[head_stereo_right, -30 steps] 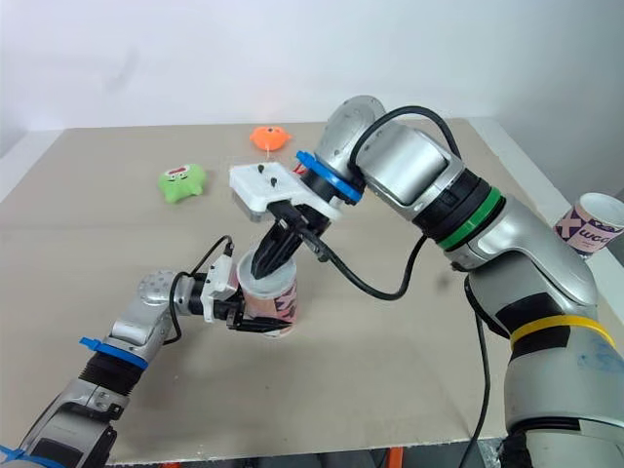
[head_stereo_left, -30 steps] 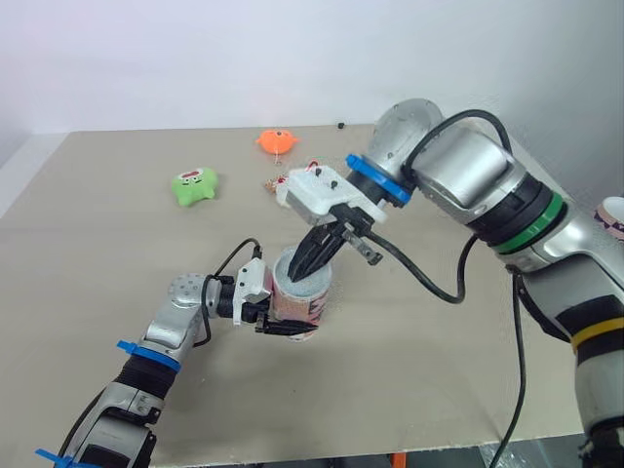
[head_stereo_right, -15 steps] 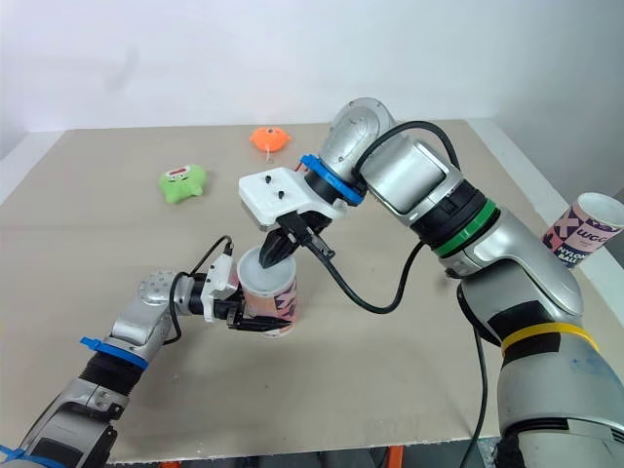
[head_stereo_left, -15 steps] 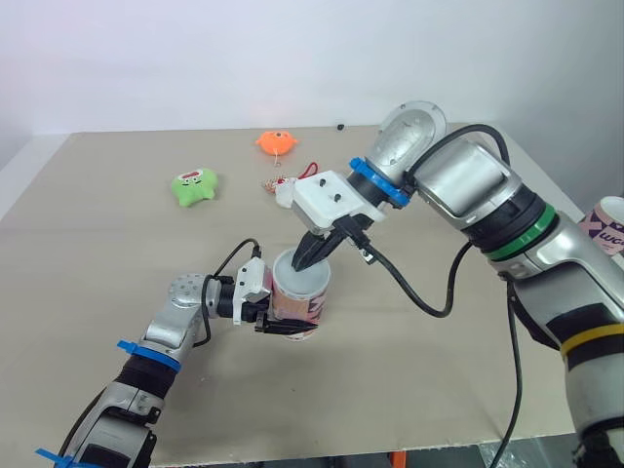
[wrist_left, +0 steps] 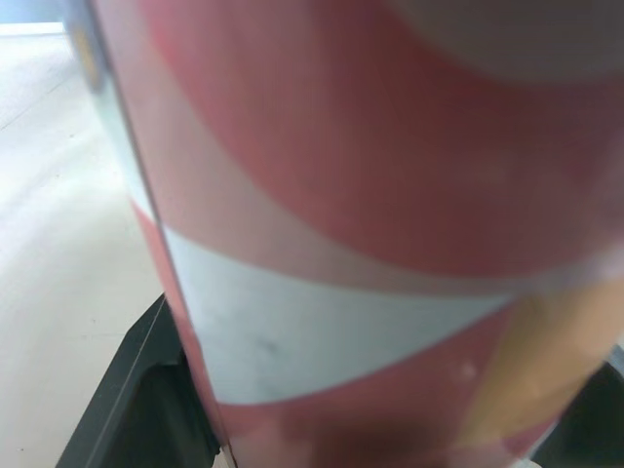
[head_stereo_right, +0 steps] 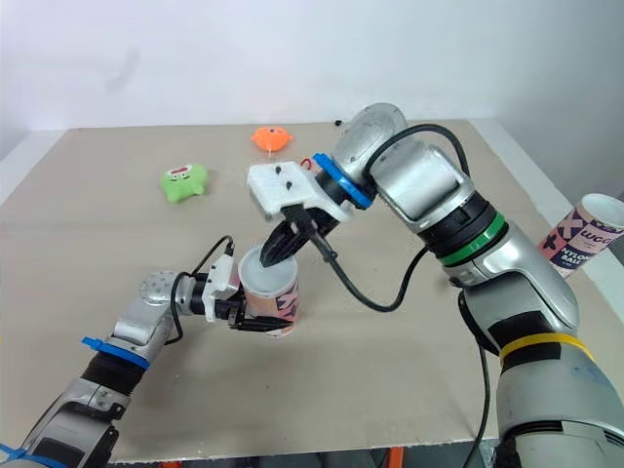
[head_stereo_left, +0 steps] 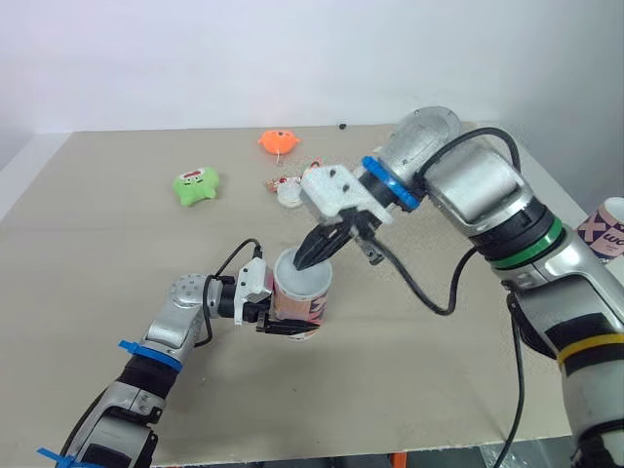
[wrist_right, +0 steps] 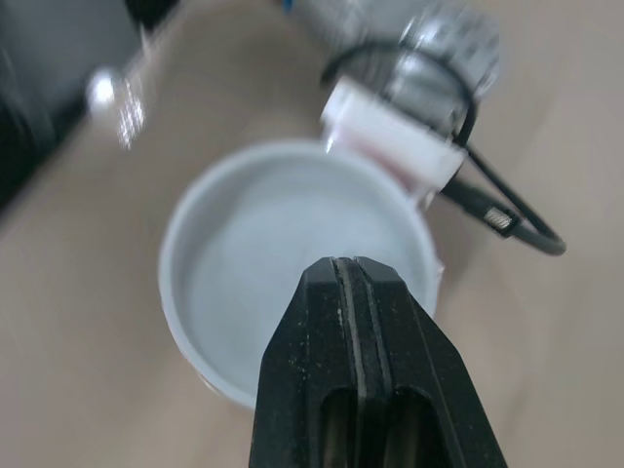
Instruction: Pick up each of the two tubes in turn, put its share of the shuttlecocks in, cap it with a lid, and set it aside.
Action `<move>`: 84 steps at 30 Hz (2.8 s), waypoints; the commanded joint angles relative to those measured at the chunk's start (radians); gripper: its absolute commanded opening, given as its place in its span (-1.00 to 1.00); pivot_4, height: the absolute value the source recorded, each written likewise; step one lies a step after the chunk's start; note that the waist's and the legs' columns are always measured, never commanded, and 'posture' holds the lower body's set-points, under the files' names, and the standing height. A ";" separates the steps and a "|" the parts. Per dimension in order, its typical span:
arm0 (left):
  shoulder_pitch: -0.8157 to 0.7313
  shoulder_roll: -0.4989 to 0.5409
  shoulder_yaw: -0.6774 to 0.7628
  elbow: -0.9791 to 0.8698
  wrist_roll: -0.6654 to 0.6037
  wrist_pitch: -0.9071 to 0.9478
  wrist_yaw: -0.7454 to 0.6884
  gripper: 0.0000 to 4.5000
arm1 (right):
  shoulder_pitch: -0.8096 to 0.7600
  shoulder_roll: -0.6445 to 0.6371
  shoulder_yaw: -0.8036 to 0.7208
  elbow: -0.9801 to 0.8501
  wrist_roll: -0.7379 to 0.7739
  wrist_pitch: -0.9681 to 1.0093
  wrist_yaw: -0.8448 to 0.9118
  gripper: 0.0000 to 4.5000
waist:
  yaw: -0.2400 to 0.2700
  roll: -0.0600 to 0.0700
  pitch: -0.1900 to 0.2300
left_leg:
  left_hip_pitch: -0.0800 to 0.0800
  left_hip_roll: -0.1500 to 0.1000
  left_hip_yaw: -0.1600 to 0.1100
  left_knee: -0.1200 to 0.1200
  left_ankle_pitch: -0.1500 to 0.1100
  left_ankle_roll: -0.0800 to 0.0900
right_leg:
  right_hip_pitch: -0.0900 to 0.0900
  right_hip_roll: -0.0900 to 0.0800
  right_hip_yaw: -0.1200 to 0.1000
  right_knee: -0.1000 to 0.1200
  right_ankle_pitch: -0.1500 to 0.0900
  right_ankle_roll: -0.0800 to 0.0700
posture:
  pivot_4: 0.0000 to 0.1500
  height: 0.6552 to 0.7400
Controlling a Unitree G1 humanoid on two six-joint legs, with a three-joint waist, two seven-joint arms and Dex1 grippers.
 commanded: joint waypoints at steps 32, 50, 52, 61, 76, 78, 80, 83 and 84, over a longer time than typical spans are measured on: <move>0.075 0.070 0.094 -0.107 -0.085 0.051 -0.023 1.00 | 0.968 -0.256 -0.638 -0.532 0.161 0.245 -0.548 -0.44 | -0.001 -0.006 0.005 | -0.003 -0.005 -0.001 -0.009 -0.002 -0.002 | -0.001 0.001 0.006 -0.004 -0.008 0.018 | 1.00 1.00; 0.456 0.383 0.565 -0.628 -0.483 0.457 0.208 1.00 | 1.036 -0.122 -0.497 -0.542 0.126 0.188 -0.579 0.99 | -0.003 -0.011 0.009 | -0.001 -0.002 -0.001 -0.011 -0.002 -0.003 | -0.001 -0.001 0.003 -0.005 -0.009 0.016 | 1.00 1.00; 0.498 0.395 0.615 -0.682 -0.555 0.519 0.235 1.00 | 1.015 -0.095 -0.450 -0.526 0.103 0.171 -0.576 0.99 | -0.003 -0.012 0.009 | -0.001 -0.002 -0.002 -0.011 -0.002 -0.003 | -0.001 -0.001 0.001 -0.005 -0.009 0.015 | 1.00 1.00; 0.613 0.403 0.696 -0.789 -0.619 0.527 0.232 1.00 | 0.884 0.039 -0.287 -0.377 0.004 0.063 -0.521 0.99 | -0.003 -0.012 0.010 | 0.000 -0.002 0.000 -0.011 -0.002 -0.005 | -0.001 -0.003 0.000 -0.005 -0.008 0.013 | 1.00 1.00; 0.663 0.409 0.730 -0.831 -0.634 0.521 0.232 1.00 | 0.771 0.178 -0.191 -0.245 -0.062 -0.003 -0.460 0.99 | -0.004 -0.012 0.010 | 0.001 -0.001 0.000 -0.011 -0.002 -0.006 | -0.001 -0.001 -0.001 -0.003 -0.007 0.009 | 1.00 1.00; 0.653 0.412 0.725 -0.839 -0.638 0.525 0.242 1.00 | 0.766 0.195 -0.177 -0.233 -0.072 -0.014 -0.454 0.99 | -0.004 -0.012 0.010 | 0.001 -0.001 0.000 -0.011 -0.002 -0.006 | -0.001 -0.001 -0.002 -0.002 -0.007 0.008 | 1.00 1.00; 0.646 0.413 0.721 -0.844 -0.642 0.528 0.250 1.00 | 0.766 0.202 -0.171 -0.227 -0.075 -0.019 -0.446 0.99 | -0.004 -0.012 0.010 | 0.001 -0.001 -0.001 -0.011 -0.002 -0.006 | -0.001 -0.001 -0.002 -0.002 -0.007 0.007 | 1.00 1.00; 0.640 0.409 0.713 -0.848 -0.643 0.530 0.257 1.00 | 0.767 0.210 -0.180 -0.220 -0.073 -0.022 -0.448 0.76 | -0.004 -0.012 0.010 | 0.001 -0.002 0.000 -0.011 -0.002 -0.006 | -0.001 -0.001 -0.002 -0.002 -0.005 0.004 | 1.00 1.00; 0.636 0.407 0.708 -0.849 -0.642 0.530 0.261 1.00 | 0.769 0.207 -0.184 -0.223 -0.067 -0.020 -0.441 0.67 | -0.004 -0.012 0.010 | 0.001 -0.002 0.000 -0.011 -0.002 -0.006 | -0.001 -0.001 -0.002 -0.002 -0.005 0.004 | 1.00 1.00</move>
